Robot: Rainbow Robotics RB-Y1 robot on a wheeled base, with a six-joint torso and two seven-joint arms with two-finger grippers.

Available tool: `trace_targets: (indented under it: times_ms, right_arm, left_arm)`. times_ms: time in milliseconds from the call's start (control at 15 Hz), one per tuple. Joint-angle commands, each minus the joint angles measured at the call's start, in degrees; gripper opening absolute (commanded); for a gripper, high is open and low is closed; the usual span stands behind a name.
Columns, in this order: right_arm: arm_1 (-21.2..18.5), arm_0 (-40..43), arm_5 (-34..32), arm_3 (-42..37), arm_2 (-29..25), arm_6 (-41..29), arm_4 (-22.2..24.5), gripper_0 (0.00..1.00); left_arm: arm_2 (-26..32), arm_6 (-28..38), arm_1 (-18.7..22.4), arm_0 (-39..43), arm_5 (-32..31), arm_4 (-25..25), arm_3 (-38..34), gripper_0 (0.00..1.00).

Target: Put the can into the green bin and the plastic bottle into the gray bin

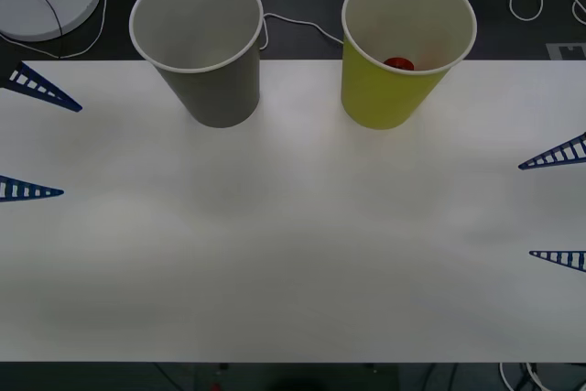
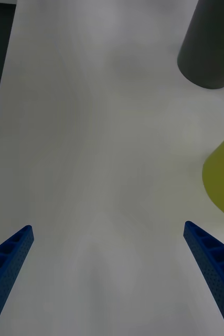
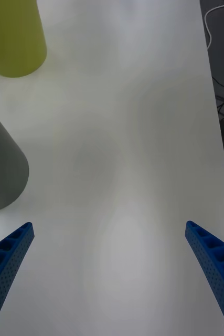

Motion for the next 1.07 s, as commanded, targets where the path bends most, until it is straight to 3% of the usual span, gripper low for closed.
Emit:
trace_targets:
  times_ms: [67,600,1067]
  right_arm:
    - [0.0,0.0,0.0,0.0,0.0,0.0,0.0,1.0]
    - [0.0,0.0,0.0,0.0,0.0,0.0,0.0,1.0]
    - [0.0,0.0,0.0,0.0,0.0,0.0,0.0,1.0]
  left_arm:
    - [0.1,-4.2,-1.8,1.4,-0.1,0.1,2.3,1.0]
    - [2.6,-7.4,-5.6,5.8,-0.2,-2.6,1.6,1.0]
    - [2.8,-8.7,-5.6,5.8,-1.6,-3.9,1.5,1.0]
